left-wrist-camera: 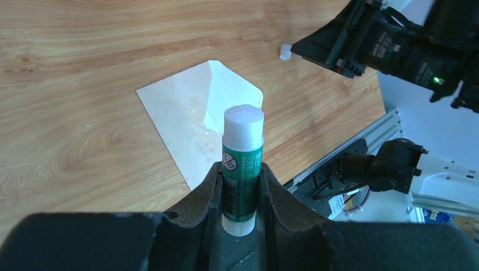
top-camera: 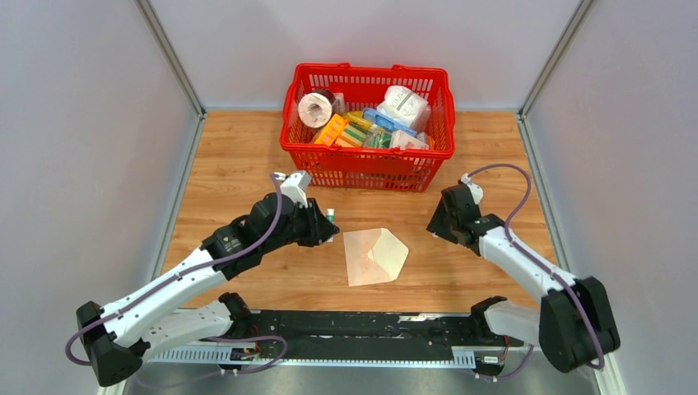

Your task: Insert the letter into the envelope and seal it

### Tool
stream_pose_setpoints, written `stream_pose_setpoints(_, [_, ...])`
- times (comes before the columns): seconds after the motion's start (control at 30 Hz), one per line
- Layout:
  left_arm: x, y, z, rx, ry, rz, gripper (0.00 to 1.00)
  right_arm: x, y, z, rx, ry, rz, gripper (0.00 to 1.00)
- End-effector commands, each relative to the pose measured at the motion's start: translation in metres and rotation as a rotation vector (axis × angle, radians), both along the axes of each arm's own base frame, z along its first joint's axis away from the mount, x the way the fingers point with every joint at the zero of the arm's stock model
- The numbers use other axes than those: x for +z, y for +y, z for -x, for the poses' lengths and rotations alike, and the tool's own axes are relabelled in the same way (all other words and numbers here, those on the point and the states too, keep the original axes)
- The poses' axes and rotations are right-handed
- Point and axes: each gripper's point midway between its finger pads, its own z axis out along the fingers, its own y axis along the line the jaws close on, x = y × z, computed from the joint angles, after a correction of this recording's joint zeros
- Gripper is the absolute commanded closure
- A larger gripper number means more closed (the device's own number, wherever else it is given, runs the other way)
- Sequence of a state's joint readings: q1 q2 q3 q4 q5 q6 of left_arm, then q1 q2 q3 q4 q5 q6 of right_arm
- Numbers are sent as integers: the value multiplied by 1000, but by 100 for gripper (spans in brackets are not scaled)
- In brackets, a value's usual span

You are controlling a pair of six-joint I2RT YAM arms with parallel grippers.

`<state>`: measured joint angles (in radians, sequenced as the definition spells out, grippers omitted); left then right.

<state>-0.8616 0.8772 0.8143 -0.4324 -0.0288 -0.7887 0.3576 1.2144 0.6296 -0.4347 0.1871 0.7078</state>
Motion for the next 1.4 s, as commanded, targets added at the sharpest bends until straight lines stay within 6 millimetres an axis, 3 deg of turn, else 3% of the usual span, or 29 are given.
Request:
stream_pose_setpoints(0.0, [24, 4, -14, 106, -22, 99, 100, 83, 51, -4, 180, -242, -164, 55])
stream_pose_setpoints(0.1, [42, 7, -23, 191, -25, 232, 100, 137, 94, 18, 332, -428, -306, 55])
stream_pose_setpoints(0.23, [60, 1, -25, 208, -26, 365, 100, 206, 135, 56, 528, -680, -452, 53])
stream_pose_setpoints(0.3, [67, -2, -26, 210, -14, 395, 100, 230, 149, 69, 614, -755, -449, 53])
stream_pose_setpoints(0.4, [81, -7, -25, 199, -11, 461, 100, 250, 169, 78, 667, -799, -416, 52])
stream_pose_setpoints(0.6, [91, -14, -23, 176, 9, 517, 100, 263, 218, 87, 776, -796, -382, 53])
stream_pose_setpoints(0.8, [91, -16, -19, 160, 23, 524, 100, 268, 241, 85, 807, -787, -341, 52])
stream_pose_setpoints(1.23, [100, -23, -12, 104, 33, 554, 100, 261, 256, 76, 784, -769, -314, 56])
stream_pose_setpoints(1.37, [100, -26, -9, 79, 38, 556, 100, 263, 256, 74, 771, -770, -316, 71])
